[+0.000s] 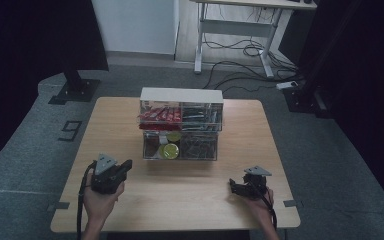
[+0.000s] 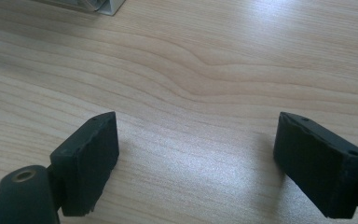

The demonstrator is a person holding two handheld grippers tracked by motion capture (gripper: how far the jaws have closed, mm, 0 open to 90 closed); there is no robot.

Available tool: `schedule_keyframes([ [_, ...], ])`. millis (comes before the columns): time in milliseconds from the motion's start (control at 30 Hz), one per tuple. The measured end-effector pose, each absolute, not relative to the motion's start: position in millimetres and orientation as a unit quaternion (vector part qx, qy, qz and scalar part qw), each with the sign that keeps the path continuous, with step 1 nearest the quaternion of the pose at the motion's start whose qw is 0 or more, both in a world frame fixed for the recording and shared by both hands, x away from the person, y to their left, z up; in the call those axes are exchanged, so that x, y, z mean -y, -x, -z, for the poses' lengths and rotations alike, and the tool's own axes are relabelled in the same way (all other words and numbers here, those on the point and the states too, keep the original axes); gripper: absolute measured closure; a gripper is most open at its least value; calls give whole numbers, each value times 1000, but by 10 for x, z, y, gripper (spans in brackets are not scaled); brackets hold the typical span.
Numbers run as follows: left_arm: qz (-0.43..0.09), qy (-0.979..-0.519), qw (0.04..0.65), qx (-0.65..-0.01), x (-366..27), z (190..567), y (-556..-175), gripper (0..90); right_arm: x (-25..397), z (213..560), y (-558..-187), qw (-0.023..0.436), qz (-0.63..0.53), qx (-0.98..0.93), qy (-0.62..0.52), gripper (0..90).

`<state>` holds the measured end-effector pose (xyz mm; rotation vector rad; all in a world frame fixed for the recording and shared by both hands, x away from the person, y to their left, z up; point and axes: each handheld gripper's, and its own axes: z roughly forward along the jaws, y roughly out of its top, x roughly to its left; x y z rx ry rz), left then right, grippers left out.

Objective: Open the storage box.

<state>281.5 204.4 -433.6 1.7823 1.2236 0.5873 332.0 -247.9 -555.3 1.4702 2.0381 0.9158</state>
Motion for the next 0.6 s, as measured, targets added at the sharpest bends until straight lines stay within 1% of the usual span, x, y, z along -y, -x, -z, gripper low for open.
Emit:
schedule_keyframes([
  [167, -243, -727, 431, -477, -1974, 4201, -2854, 900, 2480, 5553, -3320, 232, -333, -741, -535, 142],
  [600, -251, -734, 439, -453, -1865, 3905, -2931, 900, 2485, 5553, -3321, 234, -331, -738, -539, 142],
])
